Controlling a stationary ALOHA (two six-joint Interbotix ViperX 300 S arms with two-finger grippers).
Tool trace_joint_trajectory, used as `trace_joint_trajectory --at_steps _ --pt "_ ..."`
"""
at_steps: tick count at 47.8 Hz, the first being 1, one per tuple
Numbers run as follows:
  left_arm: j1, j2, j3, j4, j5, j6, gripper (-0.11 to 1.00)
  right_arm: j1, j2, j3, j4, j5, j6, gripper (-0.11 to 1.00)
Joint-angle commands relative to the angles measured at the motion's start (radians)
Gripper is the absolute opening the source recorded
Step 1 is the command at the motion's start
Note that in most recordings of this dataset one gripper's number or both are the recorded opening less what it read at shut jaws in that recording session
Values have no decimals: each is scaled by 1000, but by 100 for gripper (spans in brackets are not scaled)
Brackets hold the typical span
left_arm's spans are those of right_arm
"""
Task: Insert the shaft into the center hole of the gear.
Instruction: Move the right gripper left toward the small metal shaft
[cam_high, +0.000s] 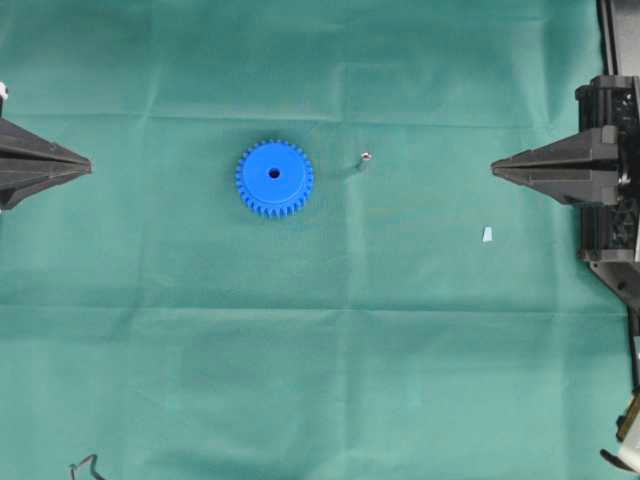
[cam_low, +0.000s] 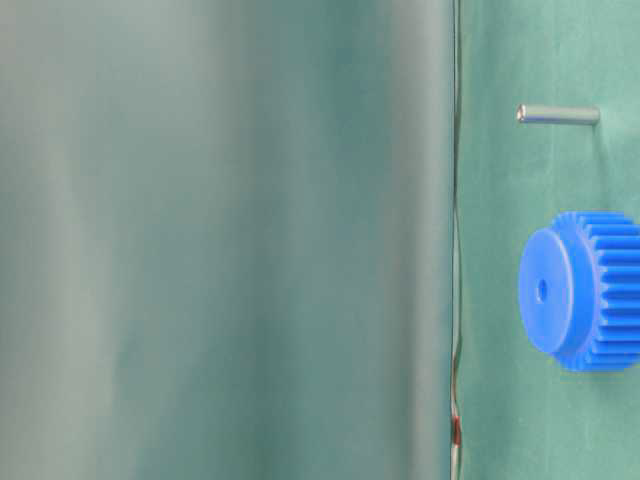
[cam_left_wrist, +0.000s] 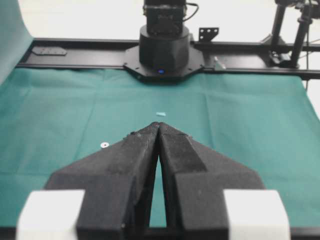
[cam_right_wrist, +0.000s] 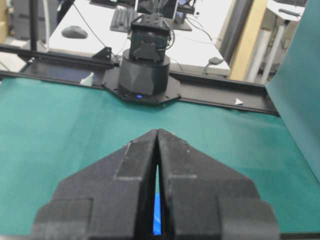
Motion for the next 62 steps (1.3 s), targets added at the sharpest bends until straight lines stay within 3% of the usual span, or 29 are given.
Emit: trace_joint_trajectory --at_steps 1,18,29,33,43,46,62 --pt "6 5 -35 8 48 -14 0 -6 5 -29 0 5 -6 3" --pt "5 3 -37 11 71 -28 0 -71 77 -48 2 38 2 3" --pt "6 5 -37 9 71 -28 0 -146 196 -48 26 -11 2 4" --pt "6 5 -37 9 71 -28 0 -164 268 -51 38 -41 3 14" --pt "6 6 -37 11 71 -28 0 -184 494 -95 83 -101 3 72" --pt "5 6 -37 11 72 -28 0 -190 572 -110 89 -127 2 84" --pt "5 6 -35 9 78 -29 0 -195 865 -170 140 -215 3 78"
